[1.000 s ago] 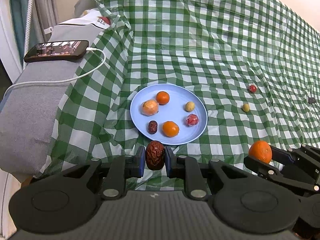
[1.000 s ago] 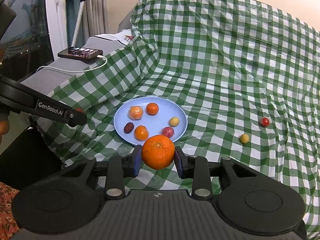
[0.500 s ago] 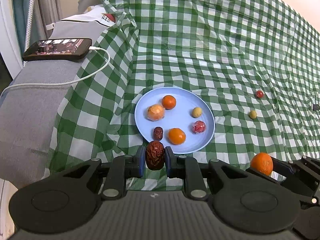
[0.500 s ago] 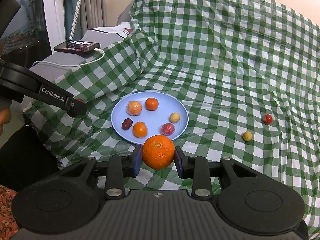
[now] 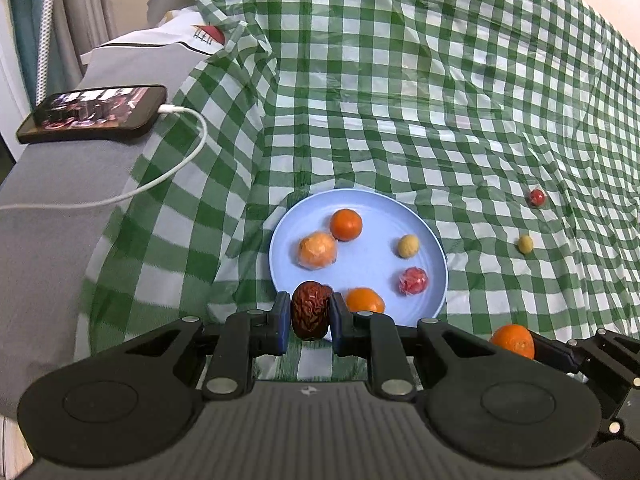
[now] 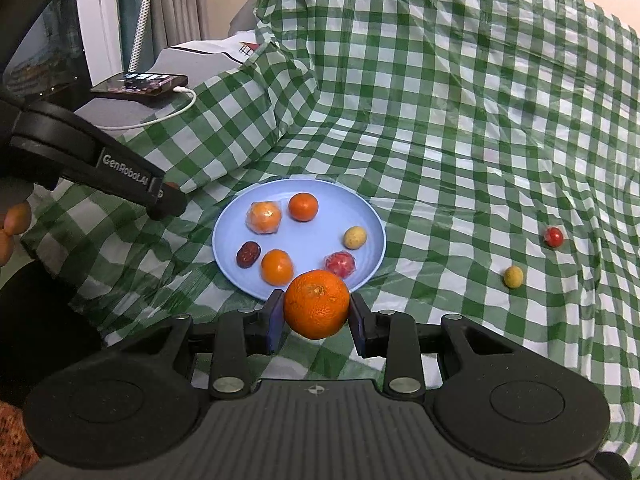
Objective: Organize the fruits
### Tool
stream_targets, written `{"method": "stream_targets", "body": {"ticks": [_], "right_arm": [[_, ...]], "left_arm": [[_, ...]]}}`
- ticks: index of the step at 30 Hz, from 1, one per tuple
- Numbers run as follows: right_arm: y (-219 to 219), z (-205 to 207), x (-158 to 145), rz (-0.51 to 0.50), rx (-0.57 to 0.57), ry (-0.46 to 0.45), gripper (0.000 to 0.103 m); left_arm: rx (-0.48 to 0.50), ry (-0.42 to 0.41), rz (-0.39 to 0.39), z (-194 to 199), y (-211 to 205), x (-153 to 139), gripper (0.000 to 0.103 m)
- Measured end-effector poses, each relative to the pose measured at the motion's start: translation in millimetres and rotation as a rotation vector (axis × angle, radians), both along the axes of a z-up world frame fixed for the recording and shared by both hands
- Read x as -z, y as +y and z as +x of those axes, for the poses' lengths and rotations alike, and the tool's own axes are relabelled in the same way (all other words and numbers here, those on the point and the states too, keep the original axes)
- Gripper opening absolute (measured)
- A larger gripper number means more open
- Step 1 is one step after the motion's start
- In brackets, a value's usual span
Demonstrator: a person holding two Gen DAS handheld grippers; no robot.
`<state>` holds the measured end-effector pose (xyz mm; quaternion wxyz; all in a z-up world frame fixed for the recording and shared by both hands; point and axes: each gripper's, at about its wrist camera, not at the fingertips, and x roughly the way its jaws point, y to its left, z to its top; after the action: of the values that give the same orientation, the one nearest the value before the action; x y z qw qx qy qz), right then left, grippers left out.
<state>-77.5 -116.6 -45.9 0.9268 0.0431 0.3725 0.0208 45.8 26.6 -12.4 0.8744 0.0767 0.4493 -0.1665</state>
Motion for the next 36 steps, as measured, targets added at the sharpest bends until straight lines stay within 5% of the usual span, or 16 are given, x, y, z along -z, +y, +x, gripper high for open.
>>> {"method": "stream_targets", "body": {"ticks": [26,27,28,29,30,31,36], "right_arm": [[-10.6,103.6,52.5,0.001,-0.003,0.071,0.036],[-10.7,106.2,52.8,0.005,-0.005,0.071,0.037],[-10.8,108.1,52.6,0.01,-0.009,0.067,0.04],[-11.3,110.0,51.9,0.012,-0.017,0.063,0.056],[-11.6,111.2,50.3,0.012,-0.025,0.058,0.073],[-12.0,110.5,47.9,0.009,-0.026,0.05,0.078],[-15.4,90.3,35.8,-0.013,-0.007,0.071,0.095]], "left_arm": [[0.063,0.019,0.099,88.8,-50.6,66.1,0.024],[0.08,0.009,0.095,89.3,-51.6,66.7,0.031],[0.1,-0.003,0.091,89.1,-52.7,66.4,0.065],[0.109,-0.019,0.095,87.9,-53.8,65.4,0.099],[0.101,-0.049,0.103,85.2,-53.7,62.7,0.102],[0.095,-0.092,0.097,79.6,-52.1,58.2,0.103],[0.135,-0.083,0.113,56.3,-44.4,47.8,0.103]]}}
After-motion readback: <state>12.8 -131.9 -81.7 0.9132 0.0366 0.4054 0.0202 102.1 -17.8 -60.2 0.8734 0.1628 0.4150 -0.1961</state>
